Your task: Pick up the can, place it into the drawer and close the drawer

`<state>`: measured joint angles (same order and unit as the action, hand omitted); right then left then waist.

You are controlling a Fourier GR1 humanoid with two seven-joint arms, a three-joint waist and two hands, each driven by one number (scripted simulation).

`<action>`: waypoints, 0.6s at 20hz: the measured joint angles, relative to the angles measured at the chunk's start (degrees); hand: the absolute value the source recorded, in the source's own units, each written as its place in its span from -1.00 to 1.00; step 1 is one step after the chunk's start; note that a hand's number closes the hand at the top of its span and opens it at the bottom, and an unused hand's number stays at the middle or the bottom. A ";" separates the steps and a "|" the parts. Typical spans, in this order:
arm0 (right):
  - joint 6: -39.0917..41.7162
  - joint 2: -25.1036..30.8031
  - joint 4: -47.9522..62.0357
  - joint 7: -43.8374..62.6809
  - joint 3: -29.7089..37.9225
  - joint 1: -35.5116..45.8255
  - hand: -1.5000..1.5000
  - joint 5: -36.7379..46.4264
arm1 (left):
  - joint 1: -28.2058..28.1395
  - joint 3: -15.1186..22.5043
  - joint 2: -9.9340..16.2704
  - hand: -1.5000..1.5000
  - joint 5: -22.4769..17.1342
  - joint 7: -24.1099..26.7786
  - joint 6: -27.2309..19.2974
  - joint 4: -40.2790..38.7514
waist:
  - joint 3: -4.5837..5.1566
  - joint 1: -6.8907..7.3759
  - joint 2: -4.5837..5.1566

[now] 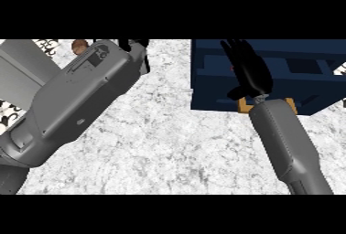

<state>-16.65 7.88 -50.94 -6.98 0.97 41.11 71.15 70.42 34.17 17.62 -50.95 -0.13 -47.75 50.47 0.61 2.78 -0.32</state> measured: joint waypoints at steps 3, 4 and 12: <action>-4.64 0.26 6.01 -0.60 1.32 3.12 -1.00 1.17 | -0.91 -0.37 1.26 -1.00 0.70 -0.63 0.18 1.87 | 0.17 0.23 -0.04; -6.12 0.35 7.65 -1.14 1.74 3.92 -1.00 1.30 | -1.48 -0.26 1.09 -1.00 1.02 -0.65 -0.16 2.38 | 0.24 0.29 -0.06; -15.34 1.45 19.73 -1.69 5.28 10.41 -1.00 2.68 | -3.65 -0.94 4.22 -1.00 2.04 -3.38 -0.24 7.23 | 0.20 1.26 0.30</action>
<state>-31.99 9.33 -31.21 -8.67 6.25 51.52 73.83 66.77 33.22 21.84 -48.92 -3.50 -47.99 57.70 0.82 4.04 -0.02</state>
